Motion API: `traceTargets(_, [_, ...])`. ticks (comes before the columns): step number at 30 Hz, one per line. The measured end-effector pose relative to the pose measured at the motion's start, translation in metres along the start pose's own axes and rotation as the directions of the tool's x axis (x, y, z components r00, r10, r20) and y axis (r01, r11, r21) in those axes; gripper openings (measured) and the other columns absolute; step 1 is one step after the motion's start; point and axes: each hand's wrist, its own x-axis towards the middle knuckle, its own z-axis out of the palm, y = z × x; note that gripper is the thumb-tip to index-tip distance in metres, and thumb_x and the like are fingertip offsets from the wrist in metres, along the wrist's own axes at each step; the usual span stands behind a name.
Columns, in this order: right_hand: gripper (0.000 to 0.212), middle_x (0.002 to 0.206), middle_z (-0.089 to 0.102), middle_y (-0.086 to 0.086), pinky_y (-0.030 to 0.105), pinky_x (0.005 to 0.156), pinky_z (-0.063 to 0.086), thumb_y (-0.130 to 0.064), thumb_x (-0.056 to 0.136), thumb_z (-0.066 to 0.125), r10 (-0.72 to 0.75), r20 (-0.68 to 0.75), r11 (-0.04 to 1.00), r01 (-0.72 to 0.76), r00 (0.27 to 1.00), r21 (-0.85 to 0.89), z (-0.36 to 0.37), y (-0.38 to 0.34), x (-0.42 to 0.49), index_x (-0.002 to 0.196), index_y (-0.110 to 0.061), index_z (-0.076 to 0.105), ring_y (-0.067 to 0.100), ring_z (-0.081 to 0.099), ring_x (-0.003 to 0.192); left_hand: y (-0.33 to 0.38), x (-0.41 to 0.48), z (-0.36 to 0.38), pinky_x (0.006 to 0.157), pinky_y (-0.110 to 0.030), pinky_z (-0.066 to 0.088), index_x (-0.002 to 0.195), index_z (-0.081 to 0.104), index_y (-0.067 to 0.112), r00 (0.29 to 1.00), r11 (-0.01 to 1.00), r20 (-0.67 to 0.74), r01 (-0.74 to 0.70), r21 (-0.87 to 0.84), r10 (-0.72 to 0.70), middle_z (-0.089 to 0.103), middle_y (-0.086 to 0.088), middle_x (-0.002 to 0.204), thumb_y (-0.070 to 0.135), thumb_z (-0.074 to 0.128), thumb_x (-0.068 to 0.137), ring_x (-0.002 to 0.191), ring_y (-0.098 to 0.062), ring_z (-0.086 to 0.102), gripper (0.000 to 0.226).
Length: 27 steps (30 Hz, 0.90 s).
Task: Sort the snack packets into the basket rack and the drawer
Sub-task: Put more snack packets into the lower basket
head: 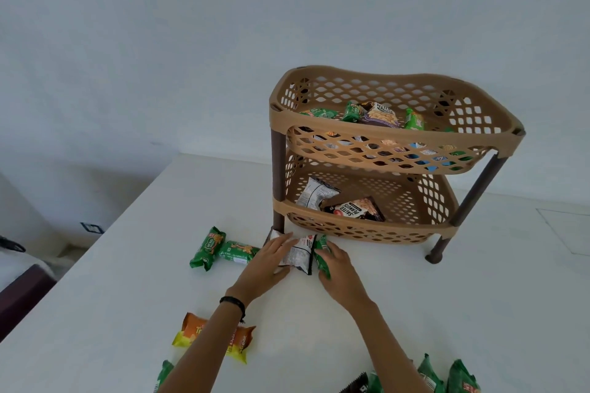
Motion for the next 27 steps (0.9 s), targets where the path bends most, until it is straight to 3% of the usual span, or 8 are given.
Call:
traceTargets(3, [0.05,0.152,0.025,0.001,0.035,0.109,0.037,-0.013,0.09,0.049,0.007,-0.004,1.0,-0.007,1.0,-0.007,0.002,0.002,-0.001,0.139,-0.019,0.04,0.022,0.029,0.135,-0.001,0.006,0.0,0.117,-0.031,0.022,0.148,0.023,0.024,0.999,1.0,0.04,0.008,0.012,-0.009,0.022,0.001,0.156,0.029,0.056,0.091,0.143,-0.017,0.02,0.066])
traceTargets(6, [0.032,0.142,0.039,0.001,0.029,0.102,0.041,-0.009,0.089,0.051,-0.032,-0.045,0.999,0.032,0.999,0.008,0.0,0.006,-0.003,0.12,-0.015,0.057,0.02,0.042,0.124,-0.005,0.01,0.001,0.118,-0.031,0.015,0.148,0.019,0.024,0.996,1.0,0.09,0.016,0.025,-0.019,0.018,0.004,0.157,0.032,0.057,0.09,0.146,-0.015,0.012,0.07])
traceTargets(10, [0.013,0.115,0.055,0.001,0.029,0.088,0.049,-0.006,0.084,0.059,-0.001,-0.126,0.993,0.016,0.992,0.114,-0.007,0.005,-0.005,0.095,-0.012,0.064,0.016,0.056,0.104,-0.007,0.013,0.001,0.115,-0.027,0.023,0.145,0.03,0.022,0.998,1.0,0.057,0.018,0.015,-0.019,0.036,0.001,0.148,0.03,0.064,0.085,0.138,-0.016,0.028,0.069])
traceTargets(13, [0.032,0.119,0.05,0.001,0.027,0.086,0.049,-0.011,0.081,0.065,0.025,-0.116,0.989,-0.008,0.993,0.148,-0.007,0.005,-0.007,0.111,-0.016,0.056,0.016,0.053,0.107,-0.007,0.013,0.0,0.11,-0.028,0.03,0.143,0.034,0.026,0.997,0.997,0.059,0.037,0.07,-0.041,0.041,0.003,0.141,0.034,0.066,0.082,0.129,-0.014,0.034,0.069])
traceTargets(17, [0.071,0.131,0.043,0.001,0.031,0.094,0.047,-0.019,0.081,0.067,0.093,0.027,0.982,-0.096,0.995,0.16,-0.002,0.007,-0.012,0.14,-0.026,0.029,0.017,0.045,0.118,-0.007,0.012,0.0,0.107,-0.031,0.034,0.141,0.036,0.027,0.995,0.987,0.08,0.043,0.155,-0.056,0.04,0.002,0.138,0.043,0.066,0.08,0.126,-0.016,0.035,0.07])
traceTargets(19, [0.073,0.129,0.046,0.003,0.03,0.091,0.048,-0.018,0.084,0.064,0.108,0.039,0.985,-0.113,0.993,0.134,0.002,0.007,-0.014,0.143,-0.027,0.022,0.017,0.048,0.116,-0.007,0.01,0.0,0.11,-0.033,0.031,0.14,0.037,0.028,0.995,0.989,0.089,0.028,0.143,-0.041,0.039,0.002,0.141,0.046,0.066,0.078,0.13,-0.016,0.034,0.07])
traceTargets(23, [0.064,0.128,0.049,0.005,0.028,0.085,0.049,-0.015,0.087,0.057,0.111,0.017,0.989,-0.112,0.994,0.1,0.002,0.013,-0.017,0.141,-0.026,0.026,0.018,0.049,0.115,-0.008,0.006,0.002,0.117,-0.038,0.024,0.142,0.033,0.028,0.987,0.991,0.152,0.031,0.129,-0.05,0.03,0.004,0.151,0.046,0.067,0.079,0.142,-0.016,0.022,0.073])
traceTargets(27, [0.062,0.128,0.051,0.006,0.03,0.087,0.05,-0.011,0.084,0.059,0.113,0.075,0.981,-0.123,0.991,0.152,-0.004,0.02,-0.018,0.138,-0.025,0.032,0.017,0.051,0.113,-0.006,0.005,0.001,0.116,-0.036,0.025,0.14,0.035,0.028,0.989,0.993,0.132,0.046,0.112,-0.06,0.038,0.005,0.147,0.041,0.066,0.081,0.139,-0.015,0.028,0.068])
